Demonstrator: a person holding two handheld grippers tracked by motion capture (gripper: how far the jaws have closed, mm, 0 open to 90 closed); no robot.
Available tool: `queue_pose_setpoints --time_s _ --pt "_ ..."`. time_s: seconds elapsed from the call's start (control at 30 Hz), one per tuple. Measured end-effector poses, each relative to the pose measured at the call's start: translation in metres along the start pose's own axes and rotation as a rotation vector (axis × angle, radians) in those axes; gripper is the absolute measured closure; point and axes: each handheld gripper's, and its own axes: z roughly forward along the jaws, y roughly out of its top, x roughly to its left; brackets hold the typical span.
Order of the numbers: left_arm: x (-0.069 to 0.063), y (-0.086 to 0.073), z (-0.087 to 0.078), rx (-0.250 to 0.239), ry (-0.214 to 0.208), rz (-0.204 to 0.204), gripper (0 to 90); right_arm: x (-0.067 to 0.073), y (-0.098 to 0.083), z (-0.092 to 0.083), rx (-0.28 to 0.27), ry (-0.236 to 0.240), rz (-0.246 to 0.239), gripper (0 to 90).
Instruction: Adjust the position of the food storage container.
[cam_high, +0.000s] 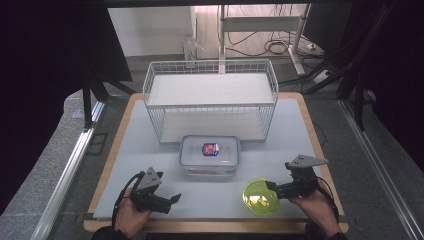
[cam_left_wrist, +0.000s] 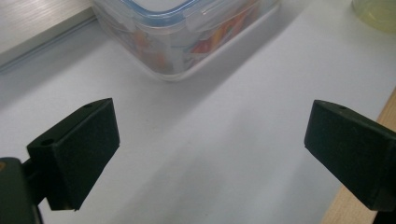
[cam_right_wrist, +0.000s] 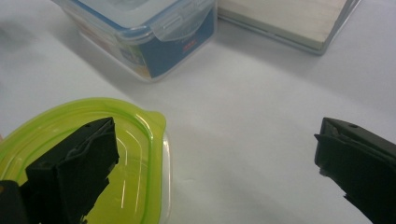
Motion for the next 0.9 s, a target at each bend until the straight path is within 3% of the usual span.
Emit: queue_pose_setpoints --time_s 0.17,0.27,0.57,0.77,0.8,0.9 --pt "0.0 0.0 0.001 -0.007 -0.038 -0.044 2.4 0.001 0.002 -0.001 -0.001 -0.001 0.032 2.9" --pt "-0.001 0.0 0.001 -0.014 -0.023 -0.015 2.6 0.002 0.003 -0.002 -0.011 -0.009 0.036 7.1" --pt "-0.003 0.0 0.002 -0.023 -0.024 0.011 2.8 0.006 0.004 -0.003 -0.004 0.007 0.017 20.4" --pt "-0.005 0.0 0.004 -0.021 -0.036 0.02 2.9 0.011 0.007 -0.007 0.004 0.013 -0.003 39.7" --pt "-0.005 0.0 0.004 -0.021 -0.036 0.02 3.0 0.011 0.007 -0.007 0.004 0.013 -0.003 39.7" --pt "-0.005 0.0 0.004 -0.021 -0.036 0.022 3.0 0.019 0.009 -0.009 0.01 0.048 -0.057 58.3"
